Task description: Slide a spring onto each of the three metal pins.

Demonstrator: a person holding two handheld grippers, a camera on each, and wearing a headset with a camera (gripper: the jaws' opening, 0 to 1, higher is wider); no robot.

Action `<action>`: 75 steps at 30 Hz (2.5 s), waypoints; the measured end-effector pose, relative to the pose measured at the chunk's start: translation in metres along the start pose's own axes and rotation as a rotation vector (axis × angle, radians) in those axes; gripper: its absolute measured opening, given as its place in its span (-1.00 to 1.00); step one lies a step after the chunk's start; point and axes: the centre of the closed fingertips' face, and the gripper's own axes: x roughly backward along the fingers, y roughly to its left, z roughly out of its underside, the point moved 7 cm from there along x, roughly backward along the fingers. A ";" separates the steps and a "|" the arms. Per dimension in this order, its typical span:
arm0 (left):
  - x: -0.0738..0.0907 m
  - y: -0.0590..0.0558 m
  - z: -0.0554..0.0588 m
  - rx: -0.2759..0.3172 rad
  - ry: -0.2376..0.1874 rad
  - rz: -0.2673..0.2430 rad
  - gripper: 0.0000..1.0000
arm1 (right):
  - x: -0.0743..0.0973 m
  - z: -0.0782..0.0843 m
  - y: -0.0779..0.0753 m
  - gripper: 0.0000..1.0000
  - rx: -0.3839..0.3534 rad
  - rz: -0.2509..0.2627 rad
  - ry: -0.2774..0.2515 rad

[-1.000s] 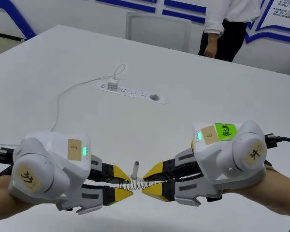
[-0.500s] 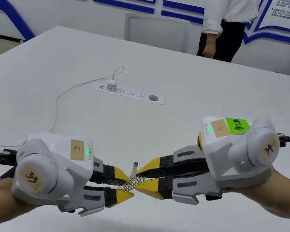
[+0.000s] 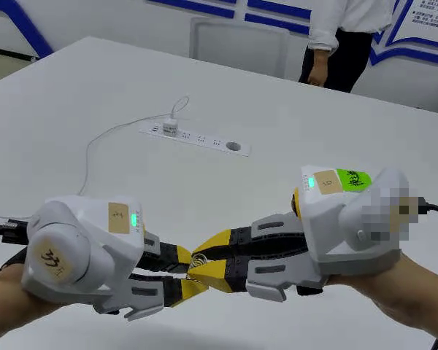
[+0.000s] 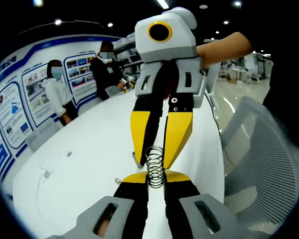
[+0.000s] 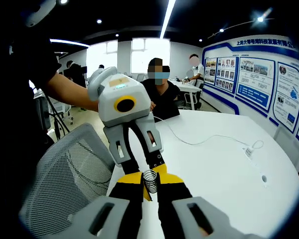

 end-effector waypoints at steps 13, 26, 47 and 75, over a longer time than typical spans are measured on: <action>0.010 0.007 0.012 0.071 -0.004 -0.041 -0.56 | -0.001 0.000 -0.012 -0.80 -0.018 0.033 0.013; 0.028 0.024 0.029 0.145 0.016 -0.152 -0.07 | 0.008 0.004 -0.049 -0.80 -0.069 0.153 0.023; 0.038 0.025 0.051 0.255 0.041 -0.149 0.29 | -0.010 0.031 -0.091 -0.79 -0.167 0.237 0.071; 0.045 0.034 0.070 0.355 0.056 -0.245 1.00 | -0.033 0.060 -0.092 -0.79 -0.244 0.234 0.138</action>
